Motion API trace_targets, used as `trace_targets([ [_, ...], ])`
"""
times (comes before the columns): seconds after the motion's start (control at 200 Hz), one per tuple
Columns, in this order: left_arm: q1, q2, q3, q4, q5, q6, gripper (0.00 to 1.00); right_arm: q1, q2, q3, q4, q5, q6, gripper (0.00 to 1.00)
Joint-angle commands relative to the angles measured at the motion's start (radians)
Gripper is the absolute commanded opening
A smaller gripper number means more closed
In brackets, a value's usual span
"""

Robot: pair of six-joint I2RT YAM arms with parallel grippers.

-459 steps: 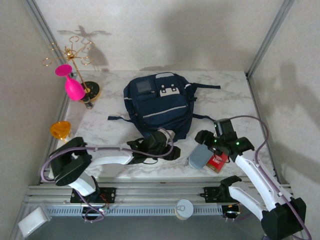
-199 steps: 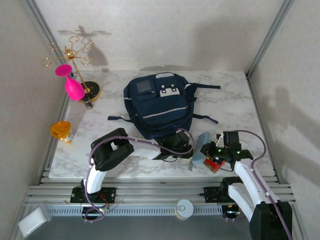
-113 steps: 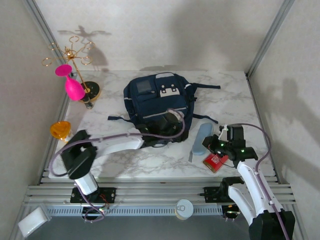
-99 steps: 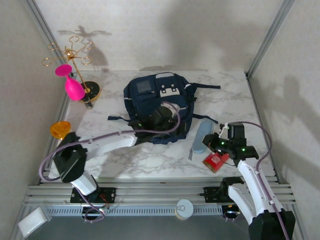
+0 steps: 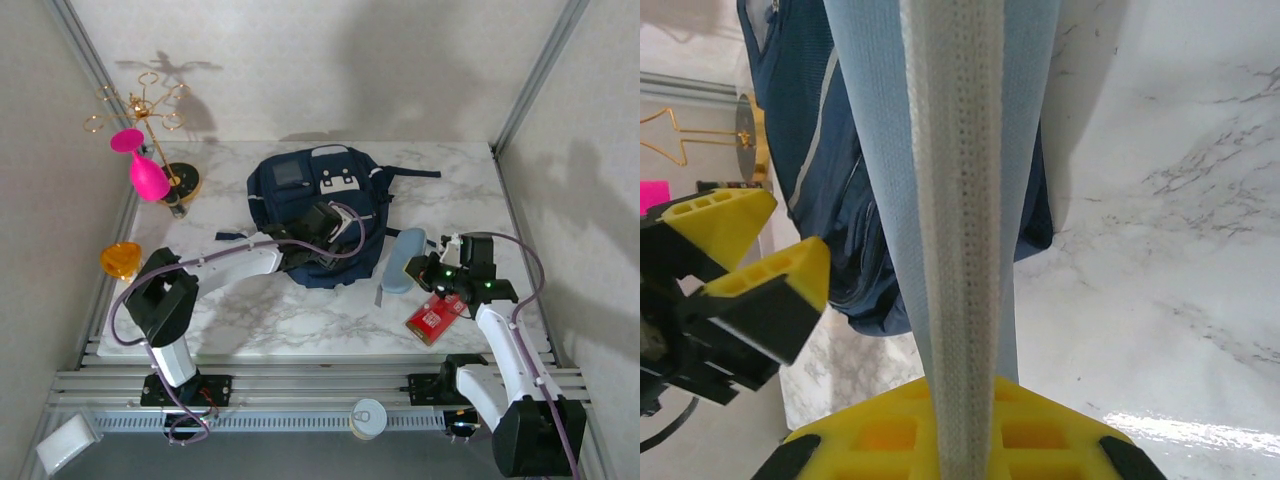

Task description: Pack books, pencil case, and school supplies into a backpack

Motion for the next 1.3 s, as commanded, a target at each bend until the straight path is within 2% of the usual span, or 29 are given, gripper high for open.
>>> trace_targets([
  [0.0, -0.001, 0.04, 0.065, -0.005, -0.085, 0.115, 0.78, -0.019, 0.001, 0.017, 0.02, -0.042, -0.018, 0.09],
  [0.15, 0.009, 0.094, 0.107, -0.018, -0.093, 0.173, 0.79, -0.035, 0.0, 0.006, 0.021, -0.051, -0.027, 0.09],
  [0.37, 0.049, 0.189, 0.223, -0.12, 0.047, 0.221, 0.8, -0.039, 0.014, 0.016, 0.023, -0.053, -0.034, 0.09],
  [0.526, 0.065, 0.213, 0.228, -0.112, 0.047, 0.259, 0.79, -0.04, 0.022, 0.019, 0.035, -0.054, -0.028, 0.09],
  [0.776, 0.106, 0.198, 0.285, -0.112, -0.007, 0.237, 0.6, -0.039, 0.034, 0.031, 0.033, -0.055, -0.032, 0.08],
  [0.906, 0.106, 0.12, 0.209, -0.061, -0.04, 0.2, 0.59, -0.041, 0.036, 0.029, 0.033, -0.053, -0.032, 0.08],
  [0.966, 0.104, 0.086, 0.175, -0.045, -0.055, 0.175, 0.61, -0.041, 0.035, 0.028, 0.036, -0.053, -0.034, 0.08],
  [1.026, 0.094, 0.062, 0.155, -0.062, -0.043, 0.161, 0.67, -0.04, 0.037, 0.023, 0.04, -0.055, -0.034, 0.08],
  [1.161, 0.028, 0.016, 0.07, -0.042, -0.04, 0.175, 0.76, -0.041, 0.041, 0.013, 0.047, -0.058, -0.032, 0.08],
  [1.297, 0.01, 0.056, 0.048, -0.01, -0.069, 0.174, 0.83, -0.04, 0.042, 0.002, 0.062, -0.07, -0.025, 0.08],
])
